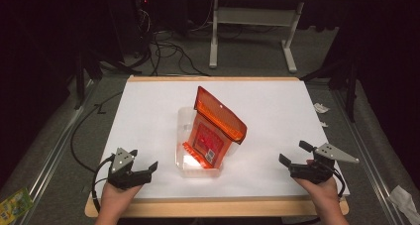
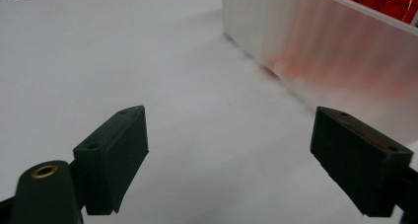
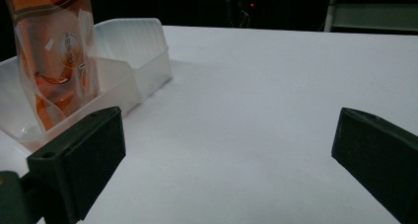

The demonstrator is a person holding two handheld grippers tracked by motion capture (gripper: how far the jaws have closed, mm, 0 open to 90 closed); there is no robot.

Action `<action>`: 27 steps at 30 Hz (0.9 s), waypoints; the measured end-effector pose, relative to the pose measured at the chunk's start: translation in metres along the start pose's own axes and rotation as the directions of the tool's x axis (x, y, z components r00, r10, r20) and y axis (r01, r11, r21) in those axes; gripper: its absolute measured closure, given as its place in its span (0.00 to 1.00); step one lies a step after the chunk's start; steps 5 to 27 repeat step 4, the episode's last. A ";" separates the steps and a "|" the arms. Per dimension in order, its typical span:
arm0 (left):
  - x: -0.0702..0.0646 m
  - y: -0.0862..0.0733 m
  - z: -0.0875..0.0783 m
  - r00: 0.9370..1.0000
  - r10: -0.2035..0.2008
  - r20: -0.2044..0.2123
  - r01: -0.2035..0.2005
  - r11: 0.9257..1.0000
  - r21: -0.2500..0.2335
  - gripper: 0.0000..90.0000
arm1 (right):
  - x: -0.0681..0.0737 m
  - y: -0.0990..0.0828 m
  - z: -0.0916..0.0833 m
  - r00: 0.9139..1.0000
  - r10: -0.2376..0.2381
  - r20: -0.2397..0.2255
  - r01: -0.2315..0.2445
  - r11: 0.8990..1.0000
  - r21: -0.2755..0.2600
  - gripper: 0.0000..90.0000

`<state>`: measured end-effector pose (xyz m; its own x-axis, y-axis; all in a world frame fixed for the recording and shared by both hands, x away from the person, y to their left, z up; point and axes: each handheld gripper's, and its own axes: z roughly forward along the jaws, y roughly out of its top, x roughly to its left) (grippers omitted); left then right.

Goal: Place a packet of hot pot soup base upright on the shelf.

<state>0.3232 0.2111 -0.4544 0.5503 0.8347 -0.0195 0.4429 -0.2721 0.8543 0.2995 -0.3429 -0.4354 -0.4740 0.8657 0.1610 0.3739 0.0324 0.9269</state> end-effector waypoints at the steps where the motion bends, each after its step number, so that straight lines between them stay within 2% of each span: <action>1: 0.000 0.000 0.000 1.000 -0.002 0.000 0.002 1.000 0.000 0.17 | 0.000 0.000 -0.001 1.000 0.007 0.002 -0.007 1.000 -0.001 0.00; 4: 0.003 -0.001 -0.002 1.000 -0.005 0.004 0.005 1.000 -0.001 0.17 | -0.002 -0.001 0.000 1.000 0.015 0.017 -0.015 1.000 -0.004 0.00; 27: 0.003 -0.001 -0.002 1.000 -0.005 0.004 0.005 1.000 -0.001 0.17 | -0.002 -0.001 0.000 1.000 0.015 0.017 -0.015 1.000 -0.004 0.00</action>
